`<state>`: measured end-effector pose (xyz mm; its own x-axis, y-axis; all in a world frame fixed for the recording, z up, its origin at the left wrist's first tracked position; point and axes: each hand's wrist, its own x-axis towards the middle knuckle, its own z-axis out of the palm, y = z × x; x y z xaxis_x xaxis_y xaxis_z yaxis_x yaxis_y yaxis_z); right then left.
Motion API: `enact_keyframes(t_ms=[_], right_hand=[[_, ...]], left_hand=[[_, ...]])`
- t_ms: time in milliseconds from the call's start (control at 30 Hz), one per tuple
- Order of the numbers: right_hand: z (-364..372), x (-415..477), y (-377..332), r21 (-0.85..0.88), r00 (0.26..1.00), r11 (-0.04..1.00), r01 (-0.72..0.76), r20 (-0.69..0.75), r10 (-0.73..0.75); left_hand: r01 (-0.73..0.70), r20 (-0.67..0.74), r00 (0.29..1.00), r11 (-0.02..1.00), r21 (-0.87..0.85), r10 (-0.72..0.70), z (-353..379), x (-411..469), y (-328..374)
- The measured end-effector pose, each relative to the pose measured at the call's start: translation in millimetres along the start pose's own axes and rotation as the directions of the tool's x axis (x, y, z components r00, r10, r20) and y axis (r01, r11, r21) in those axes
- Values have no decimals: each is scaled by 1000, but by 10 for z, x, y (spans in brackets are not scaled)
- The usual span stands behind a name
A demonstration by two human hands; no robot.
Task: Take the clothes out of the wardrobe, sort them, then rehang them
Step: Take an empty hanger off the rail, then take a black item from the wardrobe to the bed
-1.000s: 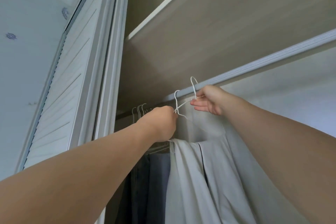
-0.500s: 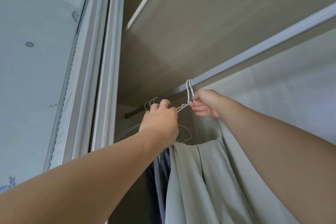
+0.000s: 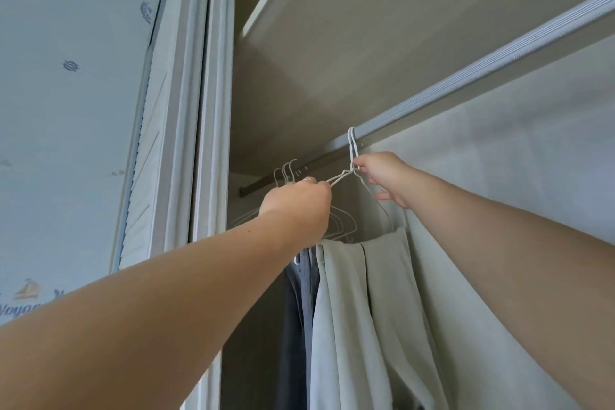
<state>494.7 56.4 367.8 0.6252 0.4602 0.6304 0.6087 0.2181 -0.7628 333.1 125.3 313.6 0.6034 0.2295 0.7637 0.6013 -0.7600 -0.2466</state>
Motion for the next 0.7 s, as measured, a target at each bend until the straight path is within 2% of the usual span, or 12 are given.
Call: enact_keyframes(t_ms=[67,133,267,433,600,700], right_hand=[[-8,-125,-14,-125,990,983,131,-36,-136],[-2,-278,-28,-209,958,943,260,-65,-279],[65,-768,-33,-312,867,841,442,-93,-490],[355,-1667,-102,-514,736,637,575,-15,-677],[933,-2692,-288,-531,741,573,625,172,-649],[1386,-3312,-425,-465,716,558,688,308,-626]], left_hand=[[-44,-37,998,992,114,49,-95,-117,-48],[-101,-141,981,972,212,133,-179,-266,-137],[-152,-372,899,962,225,229,-414,-746,-380],[-39,-309,943,965,259,121,-719,-1567,-796],[-28,-248,966,979,201,78,-984,-2611,-1257],[5,-183,982,972,234,38,-1132,-3263,-1613]])
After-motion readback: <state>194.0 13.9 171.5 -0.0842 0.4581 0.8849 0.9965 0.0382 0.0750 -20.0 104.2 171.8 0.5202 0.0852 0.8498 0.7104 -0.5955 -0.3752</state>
